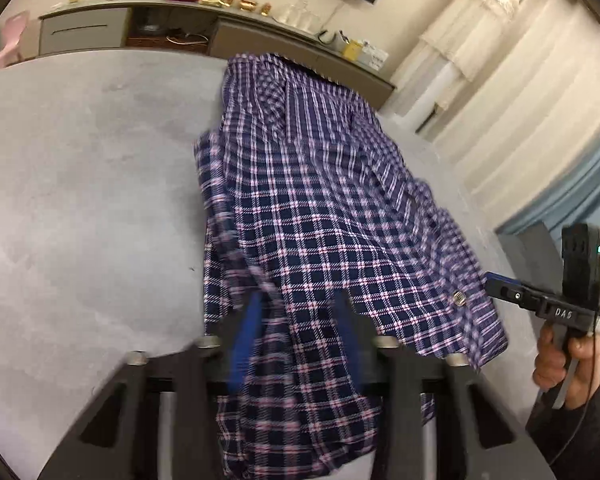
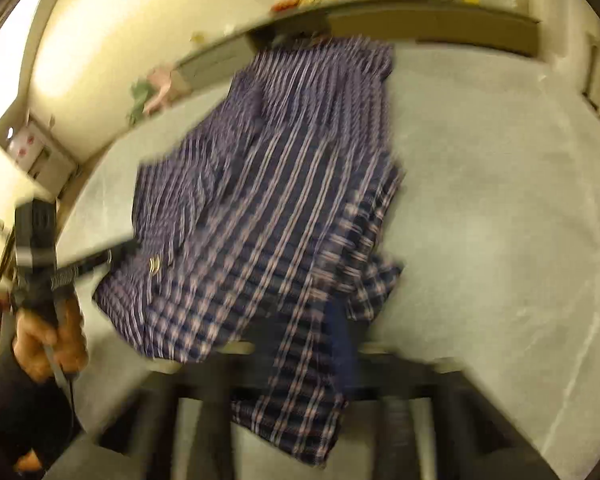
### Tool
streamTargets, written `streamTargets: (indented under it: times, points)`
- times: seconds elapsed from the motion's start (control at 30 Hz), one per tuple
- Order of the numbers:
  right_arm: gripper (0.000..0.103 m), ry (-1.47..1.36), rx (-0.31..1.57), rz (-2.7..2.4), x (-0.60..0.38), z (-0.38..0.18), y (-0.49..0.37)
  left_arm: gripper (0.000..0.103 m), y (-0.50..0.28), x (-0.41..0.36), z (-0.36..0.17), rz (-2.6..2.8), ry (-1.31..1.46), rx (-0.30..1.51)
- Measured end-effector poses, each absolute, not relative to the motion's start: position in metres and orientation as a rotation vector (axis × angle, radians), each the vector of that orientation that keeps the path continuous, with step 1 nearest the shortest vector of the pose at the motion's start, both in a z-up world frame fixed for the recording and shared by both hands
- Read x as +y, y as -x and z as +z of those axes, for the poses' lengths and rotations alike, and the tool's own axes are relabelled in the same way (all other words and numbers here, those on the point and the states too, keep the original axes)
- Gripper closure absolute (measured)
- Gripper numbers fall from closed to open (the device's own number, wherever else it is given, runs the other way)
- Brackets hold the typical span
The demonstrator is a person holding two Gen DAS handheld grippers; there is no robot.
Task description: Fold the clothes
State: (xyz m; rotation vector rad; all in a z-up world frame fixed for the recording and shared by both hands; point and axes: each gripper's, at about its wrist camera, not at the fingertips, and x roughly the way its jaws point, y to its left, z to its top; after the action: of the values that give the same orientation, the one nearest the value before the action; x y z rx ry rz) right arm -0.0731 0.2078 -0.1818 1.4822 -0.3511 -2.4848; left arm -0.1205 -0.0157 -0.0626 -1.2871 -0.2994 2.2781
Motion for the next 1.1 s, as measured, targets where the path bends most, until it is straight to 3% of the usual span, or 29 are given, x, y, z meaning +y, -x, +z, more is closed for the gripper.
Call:
streamTargets:
  times: [0.1, 0.3, 0.33, 0.37, 0.43, 0.53, 0.6, 0.63, 0.67, 0.7, 0.73, 0.83, 0.9, 0.93, 0.97, 1.03, 1.1]
  points:
    - [0.098, -1.52, -0.277, -2.422, 0.203, -0.179, 0.055, 0.095, 0.122, -0.029, -0.064, 2.173, 1.404, -0.362]
    - [0.096, -1.536, -0.154, -2.295, 0.214, -0.156, 0.003, 0.095, 0.088, -0.04, -0.05, 1.998, 1.471, -0.317]
    - [0.089, -1.523, -0.177, -2.318, 0.221, -0.151, 0.003, 0.093, 0.087, -0.045, -0.043, 2.044, 1.436, -0.307]
    - [0.071, -1.5, -0.225, -2.36, 0.23, -0.144, 0.005, 0.088, 0.086, -0.05, -0.036, 2.102, 1.399, -0.3]
    - [0.048, -1.451, -0.322, -2.44, 0.249, -0.13, 0.01, 0.061, 0.091, -0.061, -0.026, 2.223, 1.316, -0.324]
    - [0.047, -1.416, -0.441, -2.48, 0.256, -0.123, 0.031, 0.056, 0.112, -0.058, -0.03, 2.214, 1.27, -0.474]
    - [0.07, -1.451, -0.432, -2.481, 0.255, -0.127, 0.036, 0.056, 0.125, -0.039, -0.038, 2.205, 1.262, -0.474]
    - [0.093, -1.47, -0.427, -2.483, 0.255, -0.128, 0.038, 0.058, 0.132, -0.028, -0.042, 2.205, 1.246, -0.447]
    - [0.096, -1.492, -0.416, -2.495, 0.259, -0.129, 0.037, 0.059, 0.137, -0.02, -0.045, 2.209, 1.246, -0.414]
    - [0.099, -1.513, -0.404, -2.506, 0.263, -0.129, 0.036, 0.076, 0.143, -0.014, -0.054, 2.22, 1.292, -0.354]
    - [0.099, -1.535, -0.393, -2.518, 0.267, -0.13, 0.034, 0.101, 0.149, -0.012, -0.061, 2.241, 1.334, -0.315]
    - [0.099, -1.561, -0.376, -2.518, 0.275, -0.124, 0.024, 0.103, 0.157, -0.022, -0.061, 2.235, 1.361, -0.342]
    - [0.094, -1.543, -0.347, -2.553, 0.282, -0.107, 0.016, 0.097, 0.158, -0.028, -0.052, 2.24, 1.348, -0.358]
    - [0.085, -1.524, -0.323, -2.588, 0.287, -0.094, 0.011, 0.096, 0.156, -0.03, -0.045, 2.24, 1.335, -0.368]
    - [0.063, -1.501, -0.299, -2.623, 0.292, -0.081, 0.007, 0.094, 0.152, -0.032, -0.037, 2.238, 1.32, -0.379]
    - [0.043, -1.405, -0.29, -2.708, 0.303, -0.05, 0.003, 0.081, 0.14, -0.032, -0.016, 2.219, 1.266, -0.397]
    - [0.043, -1.329, -0.308, -2.732, 0.317, -0.013, 0.018, 0.077, 0.126, -0.028, -0.002, 2.197, 1.238, -0.37]
